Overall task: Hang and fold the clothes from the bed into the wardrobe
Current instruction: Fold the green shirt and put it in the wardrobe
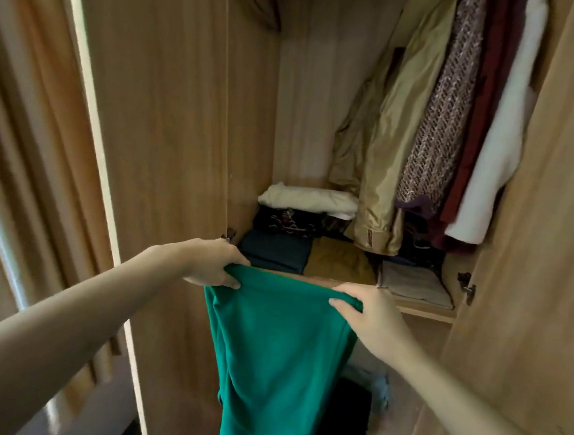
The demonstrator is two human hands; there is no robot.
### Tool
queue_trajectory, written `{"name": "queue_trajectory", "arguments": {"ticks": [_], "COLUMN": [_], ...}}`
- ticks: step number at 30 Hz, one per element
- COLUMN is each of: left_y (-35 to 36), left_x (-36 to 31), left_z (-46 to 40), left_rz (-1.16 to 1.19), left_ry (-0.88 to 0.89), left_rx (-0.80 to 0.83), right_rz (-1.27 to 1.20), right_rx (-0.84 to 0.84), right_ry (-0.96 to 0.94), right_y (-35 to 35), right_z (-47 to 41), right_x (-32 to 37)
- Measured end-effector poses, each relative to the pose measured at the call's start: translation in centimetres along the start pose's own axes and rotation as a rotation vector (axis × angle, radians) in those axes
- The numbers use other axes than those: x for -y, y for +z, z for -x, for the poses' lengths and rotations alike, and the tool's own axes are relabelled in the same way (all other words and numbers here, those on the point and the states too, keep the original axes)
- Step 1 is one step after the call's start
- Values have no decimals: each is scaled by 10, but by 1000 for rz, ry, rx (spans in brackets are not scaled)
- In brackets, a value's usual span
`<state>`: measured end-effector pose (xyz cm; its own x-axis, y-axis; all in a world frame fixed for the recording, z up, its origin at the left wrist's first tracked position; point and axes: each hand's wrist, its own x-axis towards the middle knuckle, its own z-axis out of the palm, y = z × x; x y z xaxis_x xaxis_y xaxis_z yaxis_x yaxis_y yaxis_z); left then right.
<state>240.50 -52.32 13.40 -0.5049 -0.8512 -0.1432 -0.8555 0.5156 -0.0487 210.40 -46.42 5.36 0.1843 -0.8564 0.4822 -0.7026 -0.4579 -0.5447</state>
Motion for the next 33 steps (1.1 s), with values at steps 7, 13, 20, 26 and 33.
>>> {"name": "queue_trajectory", "arguments": {"ticks": [7, 13, 20, 26, 33], "left_y": [-1, 8, 6, -32, -38], "left_x": [49, 97, 145, 152, 125], "left_z": [-36, -65, -112, -149, -250], "left_rz": [-58, -32, -22, 181, 470], "left_ry": [-220, -312, -293, -205, 136], "left_rx": [70, 106, 149, 267, -113], "right_rz": [-167, -218, -246, -243, -138], "right_rx": [93, 170, 201, 209, 214], "right_ry": [-71, -105, -122, -110, -58], "right_y": [29, 53, 71, 78, 81], "right_z": [-92, -144, -198, -258, -327], "right_x": [-13, -20, -30, -37, -59]}}
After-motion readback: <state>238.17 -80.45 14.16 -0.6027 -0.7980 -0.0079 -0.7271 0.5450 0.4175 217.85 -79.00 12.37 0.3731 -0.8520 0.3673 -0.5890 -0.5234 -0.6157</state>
